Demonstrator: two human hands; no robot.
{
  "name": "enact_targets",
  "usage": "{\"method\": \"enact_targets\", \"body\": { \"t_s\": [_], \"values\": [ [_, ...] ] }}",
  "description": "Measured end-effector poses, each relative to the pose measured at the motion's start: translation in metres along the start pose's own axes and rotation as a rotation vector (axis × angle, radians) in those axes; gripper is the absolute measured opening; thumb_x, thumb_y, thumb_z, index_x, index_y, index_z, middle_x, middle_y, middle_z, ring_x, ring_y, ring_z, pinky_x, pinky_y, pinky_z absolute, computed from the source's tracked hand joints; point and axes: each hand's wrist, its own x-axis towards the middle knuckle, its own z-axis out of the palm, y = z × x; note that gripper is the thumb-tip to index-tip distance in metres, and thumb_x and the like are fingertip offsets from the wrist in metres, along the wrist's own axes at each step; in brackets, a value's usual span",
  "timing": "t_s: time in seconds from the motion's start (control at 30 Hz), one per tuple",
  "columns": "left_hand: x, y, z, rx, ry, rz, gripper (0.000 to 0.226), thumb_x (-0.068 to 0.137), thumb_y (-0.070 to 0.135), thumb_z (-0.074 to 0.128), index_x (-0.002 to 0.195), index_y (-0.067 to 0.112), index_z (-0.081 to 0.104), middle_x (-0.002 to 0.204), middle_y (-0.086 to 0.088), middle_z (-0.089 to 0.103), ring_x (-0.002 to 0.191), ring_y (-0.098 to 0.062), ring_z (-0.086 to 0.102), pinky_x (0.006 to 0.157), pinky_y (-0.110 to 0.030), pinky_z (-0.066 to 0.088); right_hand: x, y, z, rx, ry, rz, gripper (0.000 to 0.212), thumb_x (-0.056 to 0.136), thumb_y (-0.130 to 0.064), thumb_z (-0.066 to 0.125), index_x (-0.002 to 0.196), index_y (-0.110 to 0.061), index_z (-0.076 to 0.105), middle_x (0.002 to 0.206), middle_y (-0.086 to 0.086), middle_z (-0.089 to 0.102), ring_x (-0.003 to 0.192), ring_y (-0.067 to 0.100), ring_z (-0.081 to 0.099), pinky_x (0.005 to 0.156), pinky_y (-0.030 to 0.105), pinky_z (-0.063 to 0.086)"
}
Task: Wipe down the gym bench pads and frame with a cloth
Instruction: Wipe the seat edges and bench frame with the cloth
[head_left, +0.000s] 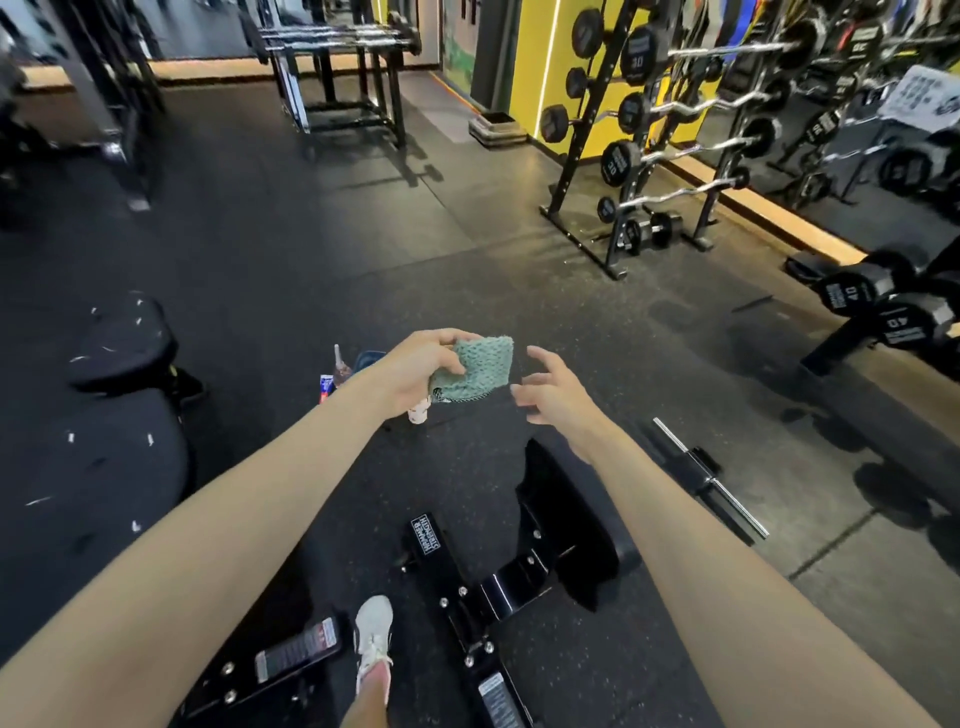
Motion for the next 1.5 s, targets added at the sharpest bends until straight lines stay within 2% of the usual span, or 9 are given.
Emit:
{"method": "enact_targets", "body": {
  "t_s": [0.13,0.3,0.5,0.67,0.83,1.03,1.17,1.37,1.5],
  "values": [
    [0.049,0.023,-0.064,0.042,-0.036,0.002,0.043,0.082,-0.019,0.037,0.108,0.005,0.062,0.103,-0.014,0.065,0.090,-0.025,0.064,0.078,-0.033,0.053,0.077,-0.036,0.042,0.021,-0.043,-0.038,0.054,0.093,-0.012,0.060,0.141,-0.023,0.038,0.125,0.006,0.055,0.111,0.019,0.056,0.085,0.032,0.045],
    [0.115,0.042,-0.139,0.050,-0.032,-0.090,0.042,0.084,-0.018,0.036,0.108,0.004,0.062,0.102,-0.014,0.065,0.089,-0.024,0.065,0.075,-0.031,0.054,0.173,-0.065,0.096,0.048,0.018,-0.005,0.030,0.093,-0.008,0.060,0.122,-0.009,0.054,0.094,0.000,0.064,0.077,0.011,0.061,0.066,0.022,0.050],
    [0.165,0.059,-0.204,0.041,0.047,-0.140,0.040,0.087,-0.013,0.045,0.116,0.006,0.064,0.117,-0.018,0.064,0.106,-0.032,0.062,0.098,-0.048,0.048,0.256,-0.083,0.129,0.058,0.103,0.062,0.018,0.088,-0.014,0.067,0.102,-0.007,0.059,0.100,0.008,0.064,0.086,0.019,0.059,0.077,0.036,0.051],
    [0.188,0.075,-0.232,-0.035,0.170,-0.134,0.035,0.088,-0.013,0.049,0.115,0.006,0.063,0.122,-0.019,0.060,0.101,-0.030,0.060,0.083,-0.039,0.050,0.298,-0.096,0.132,0.058,0.098,0.101,0.020,0.084,-0.025,0.070,0.088,-0.011,0.056,0.094,0.022,0.061,0.086,0.018,0.058,0.086,0.042,0.053],
    [0.236,0.099,-0.233,0.043,0.174,-0.108,0.036,0.086,-0.019,0.048,0.107,0.005,0.063,0.115,-0.017,0.059,0.094,-0.025,0.061,0.083,-0.036,0.051,0.348,-0.112,0.104,0.276,0.044,0.159,0.031,0.089,-0.019,0.067,0.109,0.004,0.062,0.110,0.018,0.068,0.099,0.025,0.066,0.088,0.040,0.055],
    [0.353,0.134,-0.211,0.279,0.178,-0.058,0.040,0.080,-0.018,0.056,0.088,0.019,0.069,0.114,-0.015,0.061,0.117,-0.034,0.055,0.098,-0.049,0.045,0.440,-0.128,0.043,0.414,0.036,0.189,0.033,0.088,-0.028,0.069,0.112,-0.004,0.065,0.109,0.011,0.070,0.102,0.025,0.067,0.089,0.042,0.055],
    [0.458,0.157,-0.195,0.350,0.198,-0.059,0.035,0.082,-0.014,0.058,0.094,0.017,0.067,0.119,-0.013,0.059,0.115,-0.029,0.053,0.092,-0.038,0.047,0.539,-0.138,-0.013,0.468,0.056,0.223,0.042,0.086,-0.040,0.070,0.112,-0.007,0.065,0.108,0.009,0.071,0.101,0.024,0.067,0.084,0.041,0.056],
    [0.608,0.204,-0.167,0.342,0.250,-0.125,0.035,0.083,-0.015,0.057,0.105,0.010,0.067,0.116,-0.009,0.058,0.101,-0.021,0.055,0.079,-0.028,0.046,0.658,-0.156,-0.092,0.497,0.074,0.335,0.011,0.092,-0.013,0.058,0.099,-0.006,0.064,0.108,0.015,0.067,0.091,0.025,0.066,0.074,0.036,0.056],
    [0.674,0.226,-0.155,0.323,0.261,-0.113,0.041,0.082,-0.015,0.056,0.111,0.011,0.067,0.112,-0.003,0.059,0.103,-0.016,0.053,0.083,-0.027,0.041,0.713,-0.169,-0.136,0.475,0.067,0.322,0.020,0.087,0.002,0.054,0.106,-0.006,0.054,0.107,0.016,0.060,0.079,0.021,0.064,0.059,0.029,0.051]
  ]
}}
